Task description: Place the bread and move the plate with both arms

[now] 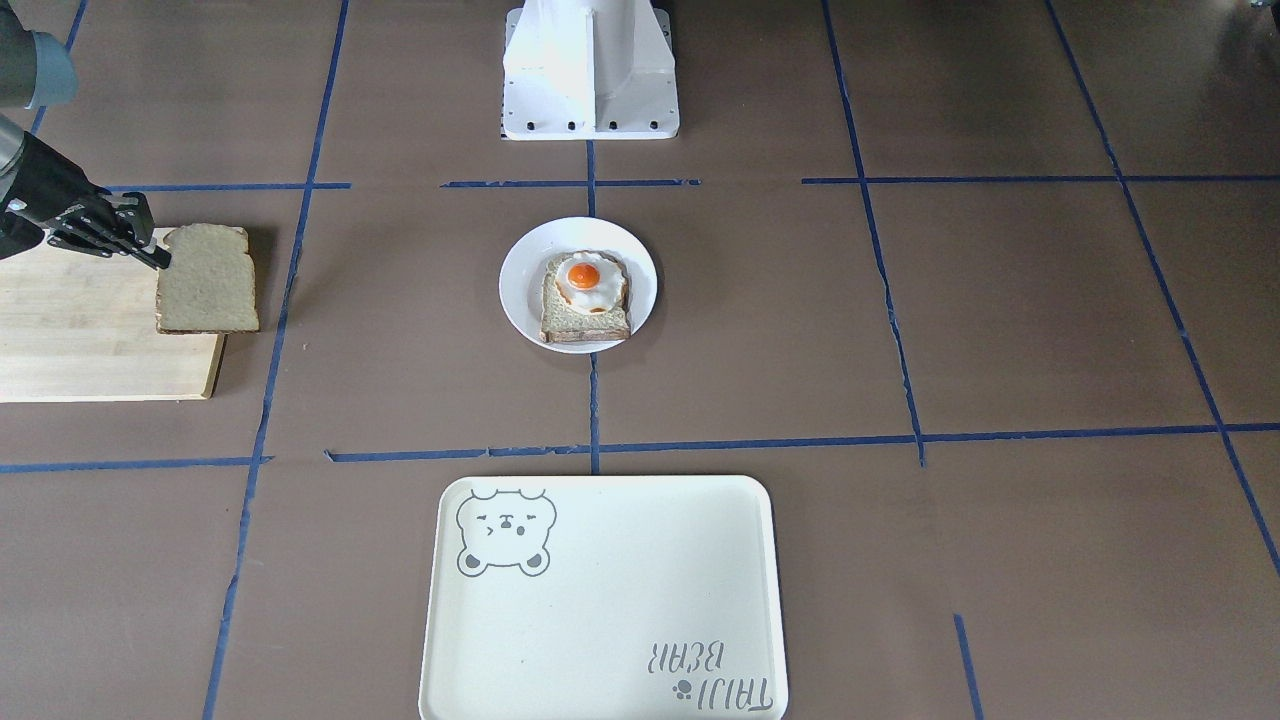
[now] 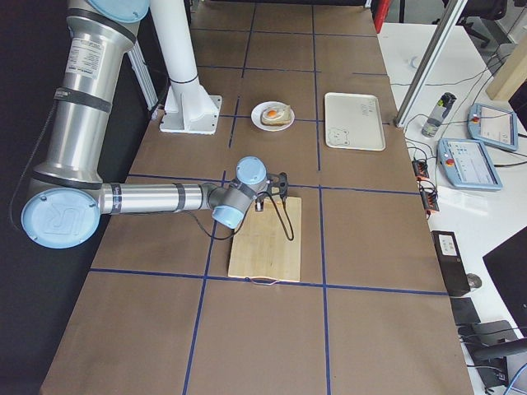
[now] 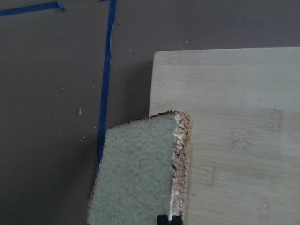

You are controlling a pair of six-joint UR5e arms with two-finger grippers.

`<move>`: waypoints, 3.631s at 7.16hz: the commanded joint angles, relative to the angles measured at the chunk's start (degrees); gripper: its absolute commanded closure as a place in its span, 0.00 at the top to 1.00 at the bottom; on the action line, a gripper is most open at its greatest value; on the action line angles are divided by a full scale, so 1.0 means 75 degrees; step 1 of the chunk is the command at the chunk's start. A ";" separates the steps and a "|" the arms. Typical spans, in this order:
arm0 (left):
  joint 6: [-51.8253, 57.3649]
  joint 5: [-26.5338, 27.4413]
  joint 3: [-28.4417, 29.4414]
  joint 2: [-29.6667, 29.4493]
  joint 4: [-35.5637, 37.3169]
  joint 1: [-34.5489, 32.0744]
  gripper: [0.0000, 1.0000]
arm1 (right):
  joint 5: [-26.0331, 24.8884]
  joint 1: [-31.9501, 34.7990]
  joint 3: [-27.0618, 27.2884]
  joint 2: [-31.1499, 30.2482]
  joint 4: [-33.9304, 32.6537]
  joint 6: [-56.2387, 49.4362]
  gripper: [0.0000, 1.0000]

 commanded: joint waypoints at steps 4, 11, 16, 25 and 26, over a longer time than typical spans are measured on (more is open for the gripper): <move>0.0000 -0.0001 0.0016 0.0000 0.0000 0.0010 1.00 | -0.0444 -0.0804 0.0012 0.3379 -0.0672 0.3196 0.00; 0.0012 -0.0001 0.0040 0.0000 0.0000 -0.0002 1.00 | -0.4188 -0.3714 -0.0514 0.4404 -0.0684 0.3780 0.00; 0.0000 -0.0012 0.0016 0.0000 0.0000 -0.0002 1.00 | -0.4434 -0.3844 -0.0738 0.4393 -0.0684 0.3780 0.02; -0.0336 -0.0082 -0.0100 -0.0152 -0.0539 0.0033 1.00 | -0.0525 -0.0195 -0.0598 0.4511 -0.5559 -0.0188 1.00; -0.0920 -0.0373 -0.0206 -0.0164 -0.0644 0.0068 1.00 | -0.0440 0.0404 -0.0540 0.4499 -0.6534 -0.2025 1.00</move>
